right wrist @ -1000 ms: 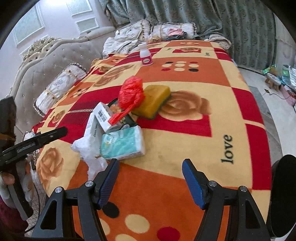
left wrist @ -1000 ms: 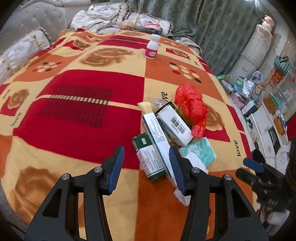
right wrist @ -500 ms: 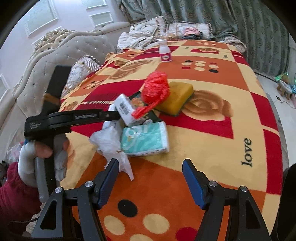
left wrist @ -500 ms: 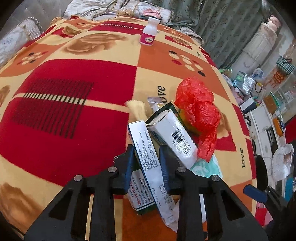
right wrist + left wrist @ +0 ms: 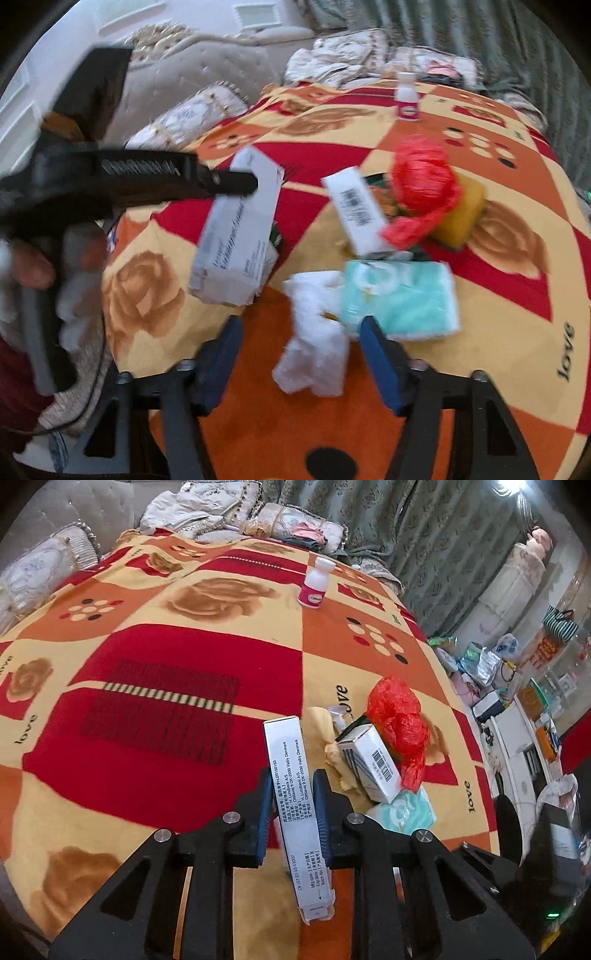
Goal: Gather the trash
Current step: 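Grasp the crumpled white tissue with the right tool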
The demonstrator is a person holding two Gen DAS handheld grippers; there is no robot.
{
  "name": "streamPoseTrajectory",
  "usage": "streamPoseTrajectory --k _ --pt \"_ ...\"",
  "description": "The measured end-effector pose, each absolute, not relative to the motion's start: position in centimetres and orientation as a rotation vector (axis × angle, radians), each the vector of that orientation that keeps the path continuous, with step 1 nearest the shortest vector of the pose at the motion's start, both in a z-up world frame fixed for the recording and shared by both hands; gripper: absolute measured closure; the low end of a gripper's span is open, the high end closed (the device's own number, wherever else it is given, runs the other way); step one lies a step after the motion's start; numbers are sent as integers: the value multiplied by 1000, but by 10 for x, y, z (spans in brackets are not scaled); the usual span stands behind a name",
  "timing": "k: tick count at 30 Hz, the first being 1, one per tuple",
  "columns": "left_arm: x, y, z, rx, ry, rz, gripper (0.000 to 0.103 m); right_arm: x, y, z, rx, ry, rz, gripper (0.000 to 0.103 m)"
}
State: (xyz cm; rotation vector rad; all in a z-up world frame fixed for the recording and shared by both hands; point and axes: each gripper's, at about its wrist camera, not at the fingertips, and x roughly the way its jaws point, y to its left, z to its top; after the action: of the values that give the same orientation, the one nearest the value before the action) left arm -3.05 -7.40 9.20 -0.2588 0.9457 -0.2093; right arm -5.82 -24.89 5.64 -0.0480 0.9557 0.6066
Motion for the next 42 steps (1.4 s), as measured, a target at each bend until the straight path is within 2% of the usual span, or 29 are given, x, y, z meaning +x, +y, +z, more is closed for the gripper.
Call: streamPoseTrajectory --k 1,4,6,16,42 --pt "-34 -71 94 -258 941 -208 84 -58 -243 53 -80 953 592 59" --pt "-41 -66 96 -264 938 -212 84 -53 -237 44 -104 960 562 61" --pt "-46 -67 98 -261 936 -221 84 -50 -240 43 -105 951 544 80" --pt "-69 -108 109 -232 922 -319 84 -83 -298 82 63 906 589 81" --pt "-93 -297 120 -41 927 -573 84 -135 -447 117 149 783 263 81"
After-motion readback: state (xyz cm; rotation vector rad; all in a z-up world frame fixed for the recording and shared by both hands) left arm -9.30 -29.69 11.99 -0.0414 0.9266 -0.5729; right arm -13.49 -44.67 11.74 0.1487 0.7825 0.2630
